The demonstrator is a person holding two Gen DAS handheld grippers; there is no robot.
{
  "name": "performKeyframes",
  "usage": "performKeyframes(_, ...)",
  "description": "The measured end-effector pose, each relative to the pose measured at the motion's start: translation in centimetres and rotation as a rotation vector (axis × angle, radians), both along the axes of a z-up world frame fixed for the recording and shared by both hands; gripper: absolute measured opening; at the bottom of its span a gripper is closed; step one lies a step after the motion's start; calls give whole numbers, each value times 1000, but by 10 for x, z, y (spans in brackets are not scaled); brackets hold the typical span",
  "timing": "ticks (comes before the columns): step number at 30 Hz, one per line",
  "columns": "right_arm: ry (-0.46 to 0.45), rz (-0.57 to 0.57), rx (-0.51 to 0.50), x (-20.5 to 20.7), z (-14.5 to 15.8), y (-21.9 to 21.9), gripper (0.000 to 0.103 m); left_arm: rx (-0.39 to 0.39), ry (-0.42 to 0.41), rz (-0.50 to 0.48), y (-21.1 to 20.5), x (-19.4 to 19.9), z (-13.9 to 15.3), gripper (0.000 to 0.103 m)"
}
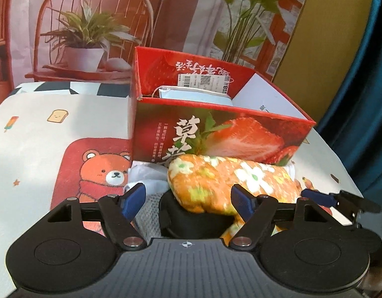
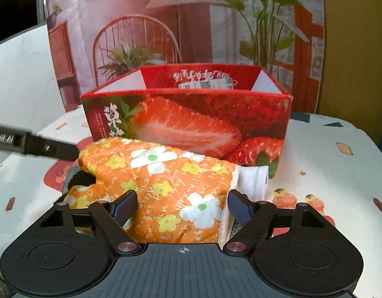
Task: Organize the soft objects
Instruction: 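Move the left tool to the orange floral cloth and grasp it, then lift the orange floral cloth and carry it toward the red box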
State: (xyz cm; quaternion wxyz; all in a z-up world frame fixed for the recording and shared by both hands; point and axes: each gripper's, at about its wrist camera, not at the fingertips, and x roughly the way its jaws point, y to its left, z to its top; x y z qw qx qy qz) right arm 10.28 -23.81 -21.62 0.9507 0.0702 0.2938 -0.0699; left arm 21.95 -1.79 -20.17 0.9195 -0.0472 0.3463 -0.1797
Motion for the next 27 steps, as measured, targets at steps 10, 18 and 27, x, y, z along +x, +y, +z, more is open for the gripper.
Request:
performKeyframes(10,28,17,51,11,-7,-15,82,3,64,-30,-11,31,-18,72)
performKeyframes(18,48,10,117,26,-8,-26,87,36,32,-63,-18,28,-16,32)
performKeyframes(27,40,52,76,27,6,-17,49,90,-40,-82,-24,17,2,16)
